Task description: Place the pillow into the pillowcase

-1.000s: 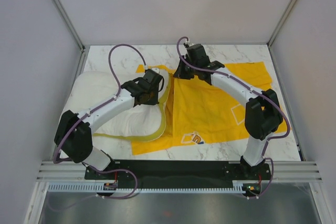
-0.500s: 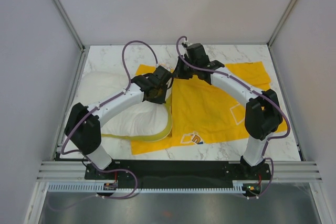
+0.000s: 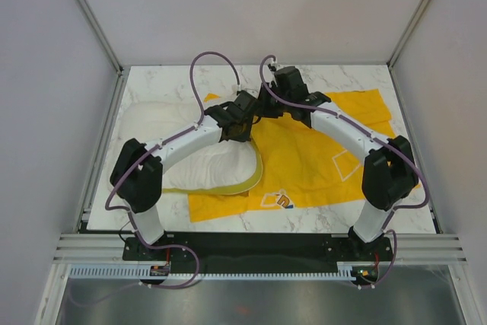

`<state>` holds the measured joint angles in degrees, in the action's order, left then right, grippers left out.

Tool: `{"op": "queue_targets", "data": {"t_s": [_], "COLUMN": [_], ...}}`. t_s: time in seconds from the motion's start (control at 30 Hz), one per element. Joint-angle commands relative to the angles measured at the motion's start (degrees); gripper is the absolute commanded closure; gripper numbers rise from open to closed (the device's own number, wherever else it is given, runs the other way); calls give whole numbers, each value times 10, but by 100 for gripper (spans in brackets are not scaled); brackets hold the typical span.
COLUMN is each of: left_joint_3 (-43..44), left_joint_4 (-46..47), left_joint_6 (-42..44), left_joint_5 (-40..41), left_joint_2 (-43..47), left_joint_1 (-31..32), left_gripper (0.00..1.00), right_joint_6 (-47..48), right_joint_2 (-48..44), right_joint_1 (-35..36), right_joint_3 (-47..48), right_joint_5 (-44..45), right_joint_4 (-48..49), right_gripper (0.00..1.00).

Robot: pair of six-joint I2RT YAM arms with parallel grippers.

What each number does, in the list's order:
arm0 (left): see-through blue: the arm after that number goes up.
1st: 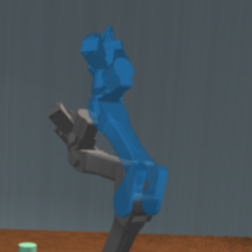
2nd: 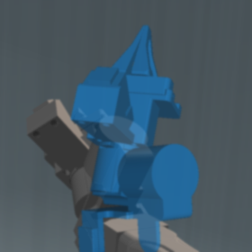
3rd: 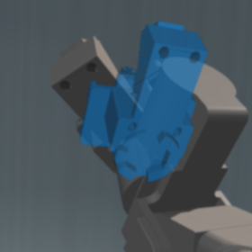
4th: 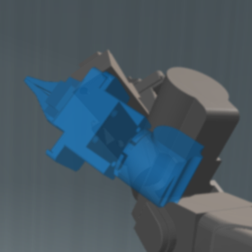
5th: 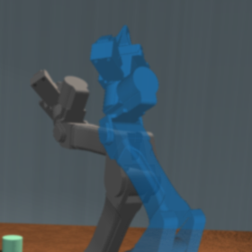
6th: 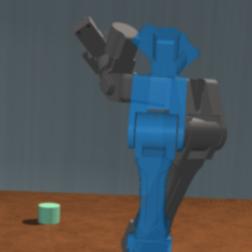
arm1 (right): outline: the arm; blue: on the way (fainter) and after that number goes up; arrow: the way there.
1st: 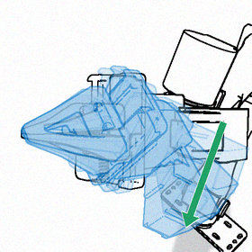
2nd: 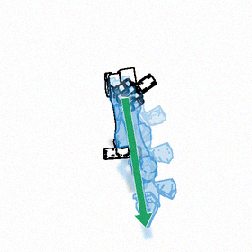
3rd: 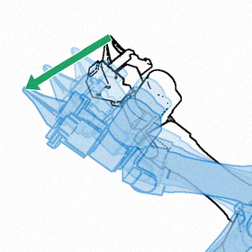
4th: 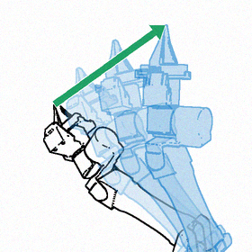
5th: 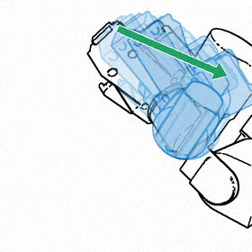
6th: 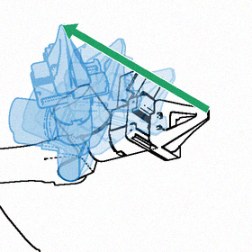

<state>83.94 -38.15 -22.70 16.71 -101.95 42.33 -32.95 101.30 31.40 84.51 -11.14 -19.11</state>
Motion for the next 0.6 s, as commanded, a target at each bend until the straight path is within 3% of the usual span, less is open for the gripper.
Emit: {"op": "queue_targets", "data": {"t_s": [0.0, 0.27, 0.43, 0.53, 0.57], "left_joint_3": [-45, -95, -106, -106, -106], "left_joint_4": [114, 159, 187, 186, 180], "left_joint_6": [-5, 1, 4, 8, 8], "left_joint_5": [43, 47, 7, -23, -32], "left_joint_2": [2, -12, 6, 20, 36], "left_joint_1": [-1, -2, -5, -12, -15], "left_gripper": [98, 98, 98, 85, 69], "right_joint_6": [11, 26, -1, -18, -21], "right_joint_2": [-48, -163, -248, -307, -334], "right_joint_1": [3, 18, 67, 83, 89], "right_joint_3": [-45, -211, -330, -385, -406], "right_joint_5": [37, 95, 125, 147, 152], "right_joint_4": [-6, 37, 71, 87, 90], "right_gripper": [69, 51, 50, 50, 50]}}
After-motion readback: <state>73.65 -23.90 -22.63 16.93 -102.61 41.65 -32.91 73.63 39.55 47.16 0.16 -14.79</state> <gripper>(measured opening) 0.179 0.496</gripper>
